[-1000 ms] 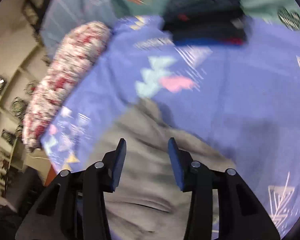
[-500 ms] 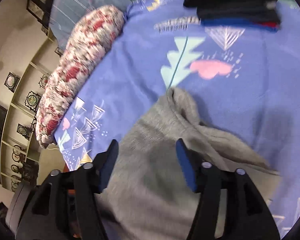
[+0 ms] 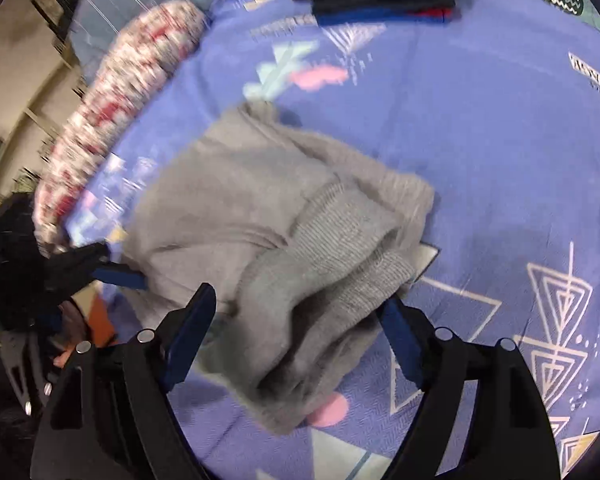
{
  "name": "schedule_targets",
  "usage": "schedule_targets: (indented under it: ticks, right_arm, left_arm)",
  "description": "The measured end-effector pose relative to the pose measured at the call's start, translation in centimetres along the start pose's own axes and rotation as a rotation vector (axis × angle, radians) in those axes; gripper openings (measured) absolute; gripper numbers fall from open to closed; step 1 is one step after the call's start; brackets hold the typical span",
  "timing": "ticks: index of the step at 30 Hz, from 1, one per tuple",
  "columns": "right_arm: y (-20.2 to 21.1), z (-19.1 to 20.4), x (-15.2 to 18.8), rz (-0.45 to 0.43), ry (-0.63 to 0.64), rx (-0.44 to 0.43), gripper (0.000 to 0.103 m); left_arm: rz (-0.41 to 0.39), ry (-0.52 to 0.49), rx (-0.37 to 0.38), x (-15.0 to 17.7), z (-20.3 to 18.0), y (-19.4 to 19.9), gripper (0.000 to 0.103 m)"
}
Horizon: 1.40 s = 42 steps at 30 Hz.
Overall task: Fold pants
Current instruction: 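Grasp the folded grey bundle with both grippers and lift it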
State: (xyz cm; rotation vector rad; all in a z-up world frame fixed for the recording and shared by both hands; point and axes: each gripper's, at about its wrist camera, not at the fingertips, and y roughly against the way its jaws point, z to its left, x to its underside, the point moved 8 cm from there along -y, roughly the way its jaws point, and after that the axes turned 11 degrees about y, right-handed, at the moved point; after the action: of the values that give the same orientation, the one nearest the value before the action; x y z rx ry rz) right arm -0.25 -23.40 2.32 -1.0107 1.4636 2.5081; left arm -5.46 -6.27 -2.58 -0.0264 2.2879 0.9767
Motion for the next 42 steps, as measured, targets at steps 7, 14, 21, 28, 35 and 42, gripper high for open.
schedule_targets:
  ticks: [7,14,21,28,35,42]
  right_arm:
    - [-0.2,-4.5,2.9,-0.004,-0.286,-0.132,0.102]
    - [-5.0,-2.4,1.5,0.005,-0.284,-0.254,0.102]
    - [-6.2,-2.0,0.5,0.000,-0.241,-0.261,0.102]
    - [-5.9,-0.3,1.0,-0.003,-0.121,-0.102,0.082]
    - [-2.5,1.5,0.3,-0.095,-0.053,-0.102,0.071]
    - [0.0,0.7,-3.1,-0.170,-0.023,-0.052,0.071]
  left_arm:
    - [-0.026,0.274,-0.087,-3.8,11.0,1.8,0.101]
    - [0.155,0.370,0.027,-4.3,12.5,-5.0,0.101]
    - [0.186,0.371,-0.019,-3.5,11.7,-7.0,0.101]
    - [0.117,0.327,-0.016,-4.1,10.0,-6.1,0.094]
    - [0.009,0.296,0.041,-5.8,6.8,-3.7,0.094]
    - [-0.065,0.307,0.074,-10.1,5.9,-3.1,0.094]
